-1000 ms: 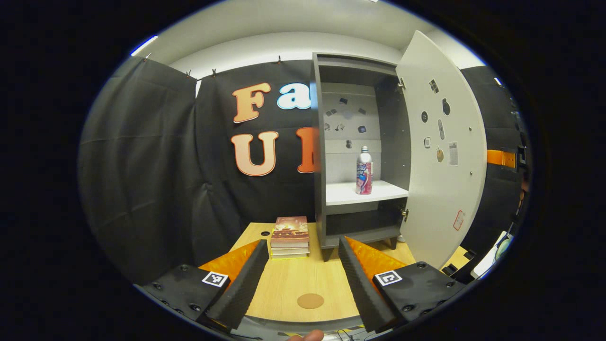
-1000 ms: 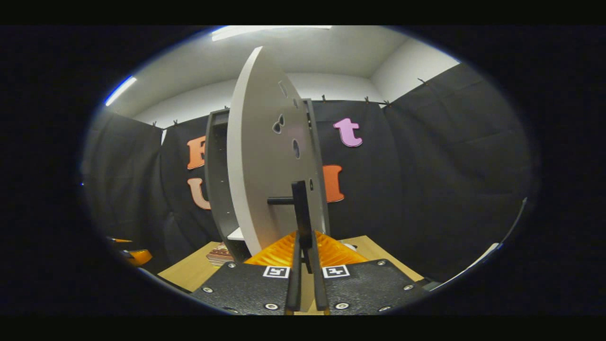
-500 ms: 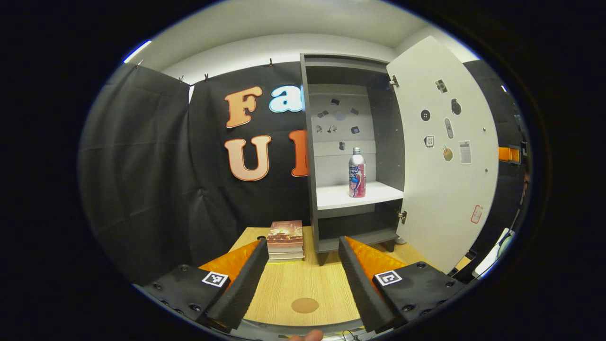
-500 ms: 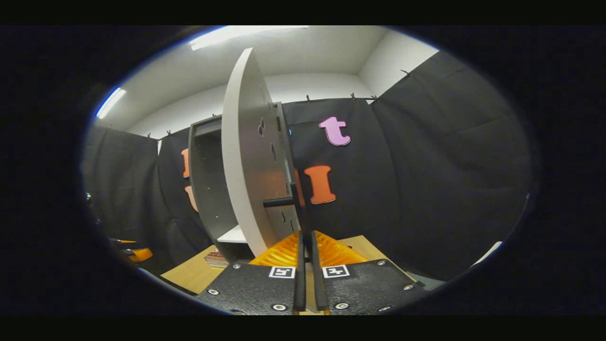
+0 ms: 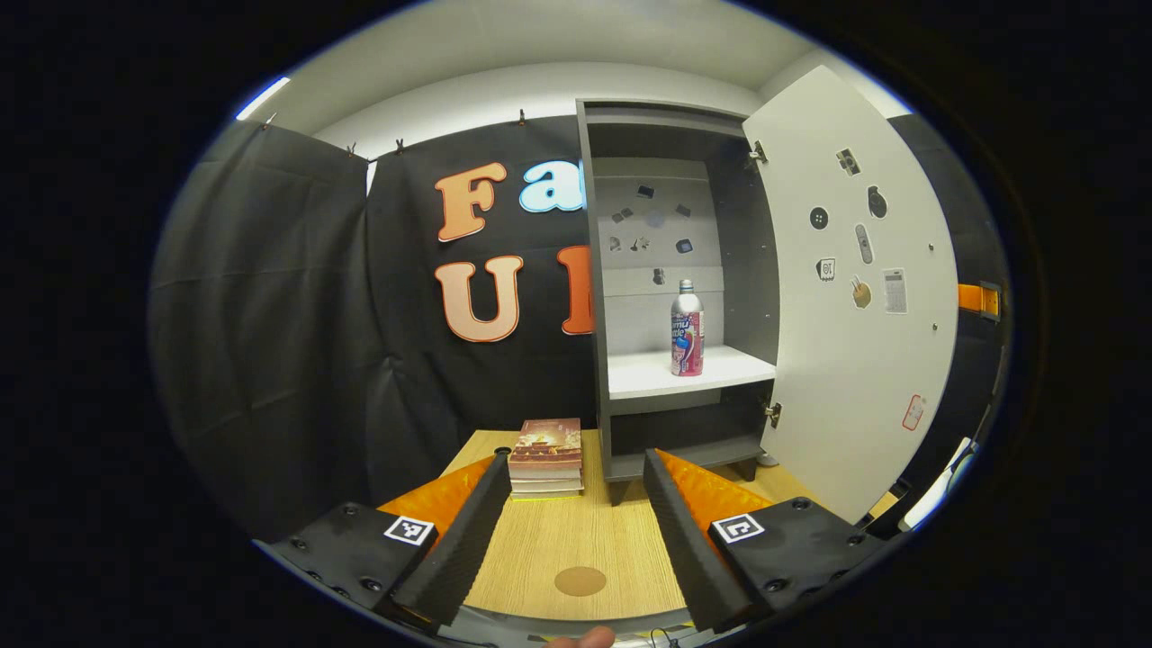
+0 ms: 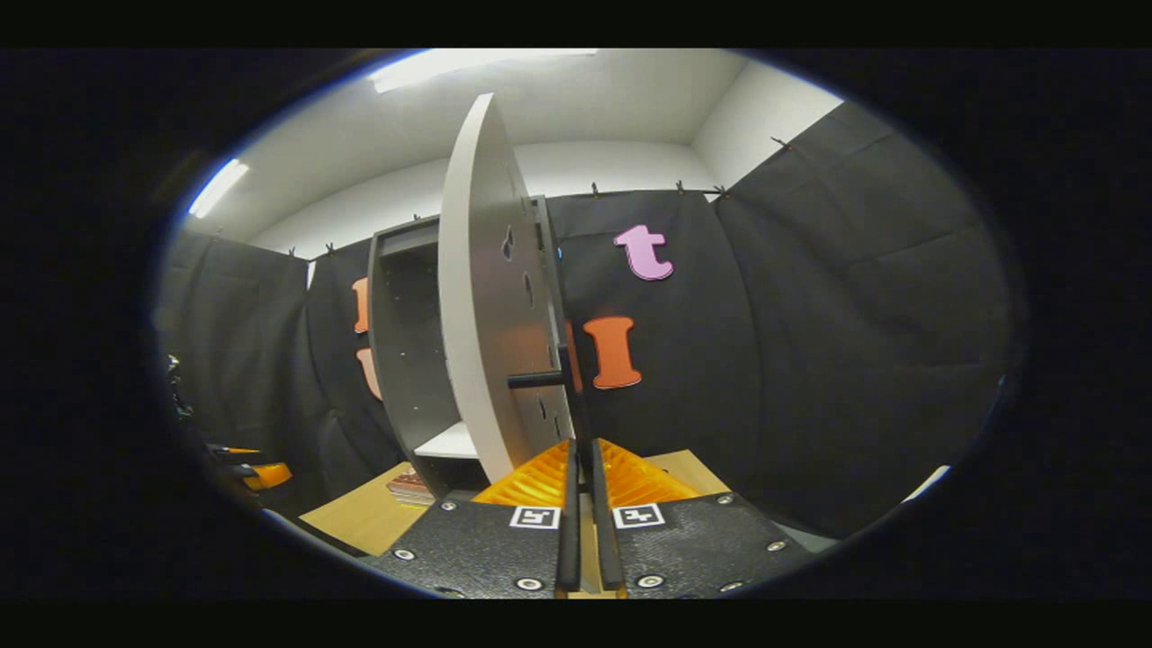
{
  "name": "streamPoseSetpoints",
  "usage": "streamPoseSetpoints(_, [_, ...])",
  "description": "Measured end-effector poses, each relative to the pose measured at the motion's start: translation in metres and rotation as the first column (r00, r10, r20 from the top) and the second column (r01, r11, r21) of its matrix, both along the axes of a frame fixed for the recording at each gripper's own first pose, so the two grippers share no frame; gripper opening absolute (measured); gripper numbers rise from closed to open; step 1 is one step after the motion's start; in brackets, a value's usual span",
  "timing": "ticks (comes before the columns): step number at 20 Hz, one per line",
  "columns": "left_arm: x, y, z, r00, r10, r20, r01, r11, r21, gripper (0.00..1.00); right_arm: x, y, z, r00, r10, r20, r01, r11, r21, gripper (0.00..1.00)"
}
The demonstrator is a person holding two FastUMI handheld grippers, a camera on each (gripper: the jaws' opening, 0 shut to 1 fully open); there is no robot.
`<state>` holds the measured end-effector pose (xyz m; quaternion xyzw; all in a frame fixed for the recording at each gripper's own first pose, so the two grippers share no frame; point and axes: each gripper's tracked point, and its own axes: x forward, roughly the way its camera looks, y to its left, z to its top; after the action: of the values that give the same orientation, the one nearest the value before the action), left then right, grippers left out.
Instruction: Open the cabinet door with the right hand, grasp the bottle in the cabinet with the left hand and place it on the coaster, then close the cabinet door with the right hand.
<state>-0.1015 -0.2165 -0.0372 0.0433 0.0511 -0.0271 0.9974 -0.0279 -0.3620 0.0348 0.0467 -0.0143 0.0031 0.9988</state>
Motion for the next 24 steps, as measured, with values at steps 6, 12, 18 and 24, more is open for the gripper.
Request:
streamPoseSetpoints(6, [0.033, -0.031, 0.000, 0.998, -0.063, 0.010, 0.063, 0.998, 0.000, 0.96, -0.039, 0.018, 0.006, 1.000, -0.016, 0.015, 0.016, 1.000, -0.017, 0.15])
streamPoseSetpoints(12, [0.107, -0.081, 0.003, 0.990, -0.133, 0.046, 0.134, 0.991, -0.012, 0.96, -0.064, 0.086, 0.017, 0.999, 0.002, 0.046, 0.002, 0.996, -0.085, 0.15])
streamPoseSetpoints(18, [0.202, -0.134, 0.011, 0.977, -0.188, 0.099, 0.189, 0.982, 0.003, 0.94, -0.037, 0.122, 0.006, 0.997, -0.013, 0.082, 0.018, 0.998, -0.065, 0.05])
streamPoseSetpoints(24, [0.289, -0.183, 0.020, 0.964, -0.227, 0.138, 0.226, 0.974, 0.026, 0.95, 0.002, 0.140, -0.014, 0.999, -0.021, 0.035, 0.023, 0.998, -0.056, 0.10])
